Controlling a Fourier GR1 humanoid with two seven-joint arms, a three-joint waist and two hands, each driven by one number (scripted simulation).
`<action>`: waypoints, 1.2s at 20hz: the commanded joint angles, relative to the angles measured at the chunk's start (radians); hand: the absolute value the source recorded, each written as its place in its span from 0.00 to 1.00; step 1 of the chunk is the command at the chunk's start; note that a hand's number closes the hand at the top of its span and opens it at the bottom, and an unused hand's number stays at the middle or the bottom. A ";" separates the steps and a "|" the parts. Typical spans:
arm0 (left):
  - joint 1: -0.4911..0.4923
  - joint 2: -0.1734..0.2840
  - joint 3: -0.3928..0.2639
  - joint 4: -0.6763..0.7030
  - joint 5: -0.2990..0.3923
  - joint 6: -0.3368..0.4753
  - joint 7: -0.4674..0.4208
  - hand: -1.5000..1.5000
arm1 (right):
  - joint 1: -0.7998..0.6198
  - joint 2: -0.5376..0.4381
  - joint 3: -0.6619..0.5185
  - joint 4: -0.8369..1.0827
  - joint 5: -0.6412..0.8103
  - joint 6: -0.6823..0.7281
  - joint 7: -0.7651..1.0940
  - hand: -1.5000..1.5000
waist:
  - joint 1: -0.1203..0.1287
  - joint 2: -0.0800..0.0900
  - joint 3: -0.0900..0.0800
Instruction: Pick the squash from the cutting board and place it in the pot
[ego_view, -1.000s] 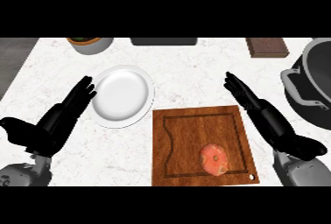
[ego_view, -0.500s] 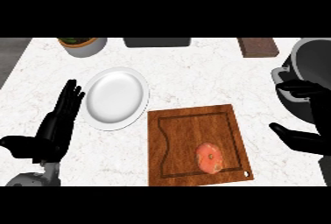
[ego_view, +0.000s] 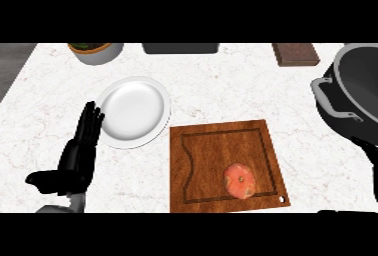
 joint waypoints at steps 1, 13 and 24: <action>0.023 -0.001 0.003 -0.019 -0.012 0.006 0.005 0.50 | 0.122 -0.081 -0.008 -0.089 0.115 0.031 -0.111 0.00 | 0.000 -0.003 -0.001; 0.055 -0.017 -0.020 -0.070 -0.033 0.003 0.014 0.50 | 0.226 -0.155 0.212 -0.354 0.668 -0.122 0.382 0.00 | 0.016 -0.002 -0.002; -0.017 -0.056 0.025 0.007 -0.059 -0.033 0.014 0.50 | 0.069 -0.001 0.384 -0.208 0.942 -0.096 0.609 0.00 | 0.018 0.001 -0.001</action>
